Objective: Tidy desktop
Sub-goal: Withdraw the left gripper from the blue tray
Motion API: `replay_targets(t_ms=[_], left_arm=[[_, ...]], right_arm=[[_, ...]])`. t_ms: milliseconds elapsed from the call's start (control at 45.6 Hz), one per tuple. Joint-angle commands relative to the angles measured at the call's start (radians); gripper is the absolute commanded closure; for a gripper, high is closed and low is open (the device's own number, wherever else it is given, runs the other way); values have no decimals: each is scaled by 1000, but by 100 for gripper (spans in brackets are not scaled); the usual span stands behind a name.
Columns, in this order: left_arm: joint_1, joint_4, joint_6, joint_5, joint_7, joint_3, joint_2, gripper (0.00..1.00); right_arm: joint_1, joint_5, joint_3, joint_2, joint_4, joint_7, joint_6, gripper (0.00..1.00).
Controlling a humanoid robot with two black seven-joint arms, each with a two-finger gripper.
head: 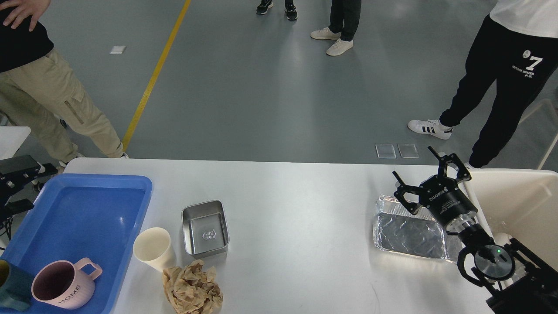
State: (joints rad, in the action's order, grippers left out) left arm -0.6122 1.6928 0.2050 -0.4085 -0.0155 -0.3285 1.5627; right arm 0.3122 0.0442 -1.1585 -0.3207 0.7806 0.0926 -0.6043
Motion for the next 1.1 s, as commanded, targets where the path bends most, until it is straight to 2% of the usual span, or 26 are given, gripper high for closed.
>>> replay_targets(t_ms=[0, 526, 680, 833, 899, 1074], left_arm=[[0, 4, -1, 11, 8, 25, 25, 3], [0, -31, -22, 13, 72, 39, -49, 3], [3, -84, -32, 7, 91, 60, -88, 3], [3, -199, -32, -35, 100, 72, -139, 3], [3, -235, -24, -142, 126, 72, -151, 3], [-29, -308, -15, -600, 245, 66, -226, 3]], right_arm=[[-1, 0, -1, -5, 2, -1, 0, 0], [-4, 0, -4, -5, 3, 1, 0, 0], [-4, 0, -4, -5, 3, 1, 0, 0], [-4, 0, -4, -1, 3, 1, 0, 0], [-4, 0, -6, 0, 3, 1, 0, 0], [-2, 0, -6, 0, 12, 1, 0, 0]])
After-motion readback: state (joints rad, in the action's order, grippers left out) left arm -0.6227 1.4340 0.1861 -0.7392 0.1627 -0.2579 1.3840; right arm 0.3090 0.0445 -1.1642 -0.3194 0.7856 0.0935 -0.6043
